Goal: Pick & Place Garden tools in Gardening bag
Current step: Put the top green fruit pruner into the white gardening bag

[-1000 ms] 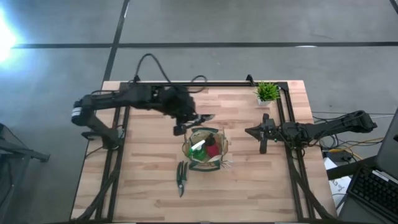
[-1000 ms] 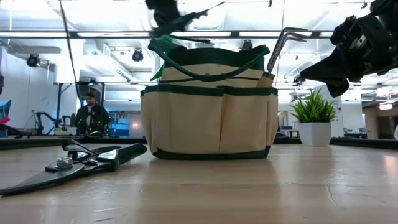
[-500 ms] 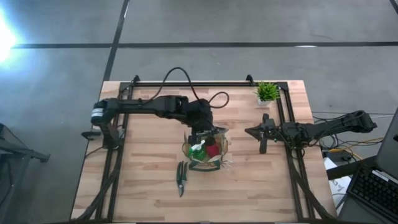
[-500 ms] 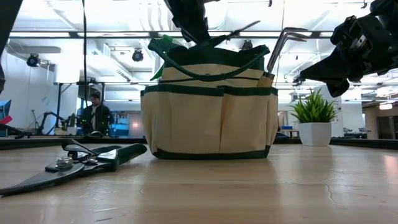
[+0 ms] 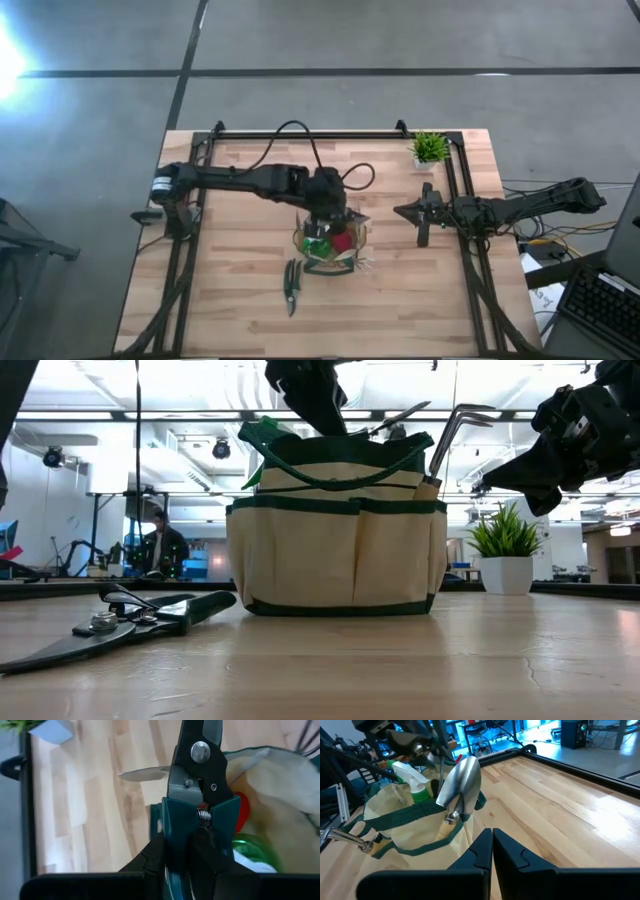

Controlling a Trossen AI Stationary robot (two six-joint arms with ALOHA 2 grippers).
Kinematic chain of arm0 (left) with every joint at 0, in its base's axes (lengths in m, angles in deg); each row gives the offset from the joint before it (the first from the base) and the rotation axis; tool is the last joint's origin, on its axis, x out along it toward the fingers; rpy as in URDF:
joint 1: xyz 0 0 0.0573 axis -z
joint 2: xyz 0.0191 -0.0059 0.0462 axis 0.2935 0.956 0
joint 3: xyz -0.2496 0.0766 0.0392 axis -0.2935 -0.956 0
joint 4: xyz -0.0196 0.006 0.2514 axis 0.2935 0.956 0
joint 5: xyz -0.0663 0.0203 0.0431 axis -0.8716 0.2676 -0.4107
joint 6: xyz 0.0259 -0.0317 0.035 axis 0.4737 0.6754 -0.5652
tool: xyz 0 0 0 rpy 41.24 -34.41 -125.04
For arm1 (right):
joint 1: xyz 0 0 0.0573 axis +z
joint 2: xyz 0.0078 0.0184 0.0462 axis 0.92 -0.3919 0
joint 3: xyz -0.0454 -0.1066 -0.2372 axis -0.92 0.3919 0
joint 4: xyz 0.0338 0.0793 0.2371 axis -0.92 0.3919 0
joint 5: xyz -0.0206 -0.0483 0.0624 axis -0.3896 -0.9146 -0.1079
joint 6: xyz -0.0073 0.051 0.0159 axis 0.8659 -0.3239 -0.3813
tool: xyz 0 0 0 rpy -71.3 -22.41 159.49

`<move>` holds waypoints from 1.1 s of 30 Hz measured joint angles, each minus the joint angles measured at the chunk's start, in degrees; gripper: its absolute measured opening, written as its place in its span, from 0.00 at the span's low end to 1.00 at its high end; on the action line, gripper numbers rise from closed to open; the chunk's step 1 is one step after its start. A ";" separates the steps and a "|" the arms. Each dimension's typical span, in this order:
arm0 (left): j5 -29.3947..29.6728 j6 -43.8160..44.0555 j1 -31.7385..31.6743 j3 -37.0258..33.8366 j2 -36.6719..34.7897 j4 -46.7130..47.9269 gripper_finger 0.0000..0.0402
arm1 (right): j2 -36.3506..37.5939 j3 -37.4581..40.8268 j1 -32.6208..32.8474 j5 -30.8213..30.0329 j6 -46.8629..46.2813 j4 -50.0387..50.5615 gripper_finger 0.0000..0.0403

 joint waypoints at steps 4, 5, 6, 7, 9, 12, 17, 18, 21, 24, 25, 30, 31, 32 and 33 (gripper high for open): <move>-0.74 0.79 0.48 -0.36 0.00 -0.28 0.14 | 0.00 0.00 0.00 0.00 0.00 0.00 0.02; -0.69 0.79 0.59 -0.85 0.00 -0.70 0.14 | -0.01 0.00 0.01 0.00 0.00 0.00 0.02; -0.71 0.75 0.70 -1.40 0.00 -1.01 0.14 | -0.02 0.00 0.00 0.01 0.00 0.00 0.02; -0.72 0.75 0.83 -2.06 0.00 -1.11 0.14 | -0.01 0.00 0.00 0.00 0.00 0.00 0.02; -0.01 0.61 1.02 -3.56 0.00 -1.00 0.14 | -0.02 0.00 0.00 0.01 0.00 0.00 0.02; 3.81 -0.78 1.26 -6.42 0.00 -2.19 0.14 | -0.01 0.00 0.01 0.00 0.00 0.00 0.02; 5.85 -2.66 1.31 -9.60 -0.16 -3.93 0.14 | -0.02 0.00 0.01 0.00 0.00 0.00 0.02; 5.86 -3.00 1.38 -10.04 -0.40 -4.38 0.14 | -0.01 0.00 0.02 0.00 0.00 0.00 0.02; 6.02 -3.46 1.37 -10.40 -0.50 -4.52 0.14 | -0.02 0.00 0.00 0.00 0.00 0.00 0.02; 5.78 -3.81 1.75 -10.47 -0.67 -3.91 0.14 | -0.01 0.00 0.00 0.01 0.00 0.00 0.02; 6.15 -4.02 2.04 -10.56 -0.78 -3.24 0.14 | -0.02 0.00 0.02 0.00 0.00 0.00 0.02; 6.13 -6.56 3.76 -10.71 -1.69 0.44 0.14 | -0.01 0.00 0.00 0.00 0.00 0.00 0.02; 5.83 -7.29 4.08 -10.71 -1.94 0.98 0.14 | -0.02 0.00 0.01 0.00 0.00 0.00 0.02; 5.67 -8.07 4.39 -10.71 -2.08 1.31 0.14 | -0.02 0.00 0.00 0.02 0.00 0.00 0.02; 5.67 -8.85 4.64 -10.72 -2.08 1.54 0.14 | -0.01 0.00 0.00 0.00 0.00 0.00 0.02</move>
